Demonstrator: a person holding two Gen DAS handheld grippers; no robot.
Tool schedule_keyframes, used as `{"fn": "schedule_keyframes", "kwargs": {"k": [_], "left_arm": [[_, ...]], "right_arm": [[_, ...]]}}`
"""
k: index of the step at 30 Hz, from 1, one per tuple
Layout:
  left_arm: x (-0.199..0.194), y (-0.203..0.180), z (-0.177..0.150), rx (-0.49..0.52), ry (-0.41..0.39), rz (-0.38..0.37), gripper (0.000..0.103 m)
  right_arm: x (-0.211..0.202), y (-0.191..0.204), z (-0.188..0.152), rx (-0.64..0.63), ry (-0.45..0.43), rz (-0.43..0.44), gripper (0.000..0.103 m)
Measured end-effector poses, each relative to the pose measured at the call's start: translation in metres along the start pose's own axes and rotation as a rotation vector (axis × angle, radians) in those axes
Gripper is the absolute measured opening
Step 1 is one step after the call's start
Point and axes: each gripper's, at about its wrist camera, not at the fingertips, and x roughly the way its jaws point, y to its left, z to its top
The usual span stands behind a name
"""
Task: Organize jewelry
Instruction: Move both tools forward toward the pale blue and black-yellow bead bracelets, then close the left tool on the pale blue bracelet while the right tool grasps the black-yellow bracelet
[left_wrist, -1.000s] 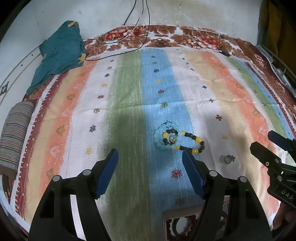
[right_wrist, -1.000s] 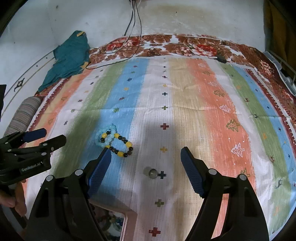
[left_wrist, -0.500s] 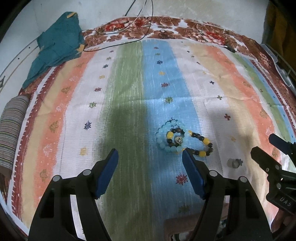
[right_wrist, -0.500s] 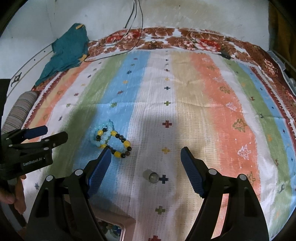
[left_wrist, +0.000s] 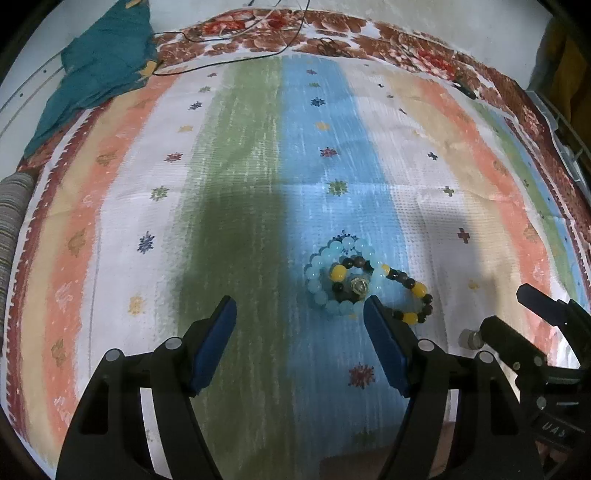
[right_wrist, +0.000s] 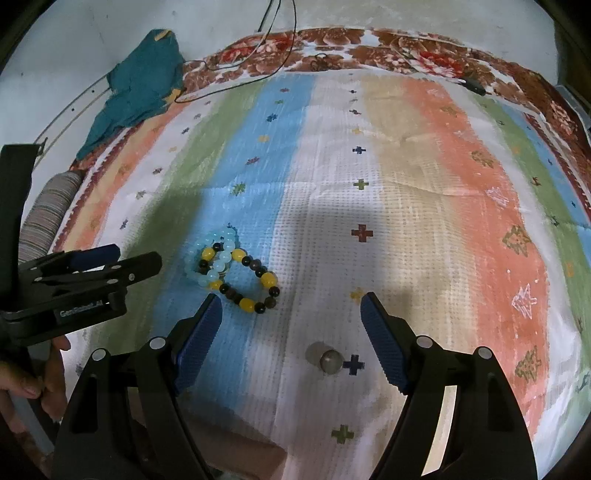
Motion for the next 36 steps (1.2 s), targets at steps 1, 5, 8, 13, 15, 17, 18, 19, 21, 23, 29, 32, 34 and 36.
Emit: {"fn": "schedule_keyframes", "kwargs": {"k": [1, 5, 8, 13, 15, 17, 18, 19, 21, 23, 29, 32, 34, 36], "left_arm": [[0.002, 0.001, 0.001, -0.002, 0.002, -0.001, 0.071], [0.01, 0.004, 0.006, -0.019, 0.016, -0.004, 0.071], [0.017, 0.008, 0.009, -0.029, 0.028, -0.001, 0.071], [0.028, 0.012, 0.011, -0.04, 0.052, -0.012, 0.071], [0.03, 0.012, 0.011, -0.04, 0.056, -0.01, 0.071], [0.034, 0.013, 0.012, -0.04, 0.059, -0.002, 0.071], [0.035, 0.014, 0.013, -0.041, 0.061, -0.001, 0.071], [0.037, 0.014, 0.014, -0.041, 0.064, 0.001, 0.071], [0.041, 0.014, 0.014, -0.048, 0.068, -0.004, 0.071], [0.044, 0.013, 0.015, -0.046, 0.072, -0.009, 0.071], [0.054, 0.012, 0.015, -0.02, 0.082, 0.027, 0.071], [0.058, 0.012, 0.013, -0.012, 0.094, 0.027, 0.071], [0.06, 0.012, 0.013, -0.008, 0.092, 0.024, 0.071], [0.062, 0.012, 0.014, 0.003, 0.092, 0.024, 0.071]], "right_arm": [[0.002, 0.0, 0.0, -0.005, 0.005, -0.001, 0.077], [0.013, 0.003, 0.001, -0.022, 0.03, -0.003, 0.077], [0.019, 0.004, 0.001, -0.03, 0.042, -0.004, 0.077], [0.026, 0.007, 0.008, -0.047, 0.048, -0.002, 0.077], [0.029, 0.008, 0.01, -0.049, 0.053, -0.001, 0.077], [0.034, 0.009, 0.01, -0.061, 0.064, -0.005, 0.077], [0.036, 0.01, 0.009, -0.066, 0.07, -0.007, 0.077], [0.038, 0.01, 0.009, -0.071, 0.075, -0.013, 0.077], [0.042, 0.01, 0.008, -0.072, 0.082, -0.02, 0.075], [0.046, 0.01, 0.009, -0.072, 0.092, -0.021, 0.071], [0.054, 0.011, 0.011, -0.084, 0.117, -0.014, 0.065], [0.062, 0.014, 0.007, -0.11, 0.143, -0.026, 0.058], [0.065, 0.013, 0.006, -0.111, 0.148, -0.018, 0.053], [0.066, 0.011, 0.007, -0.11, 0.156, -0.011, 0.052]]}}
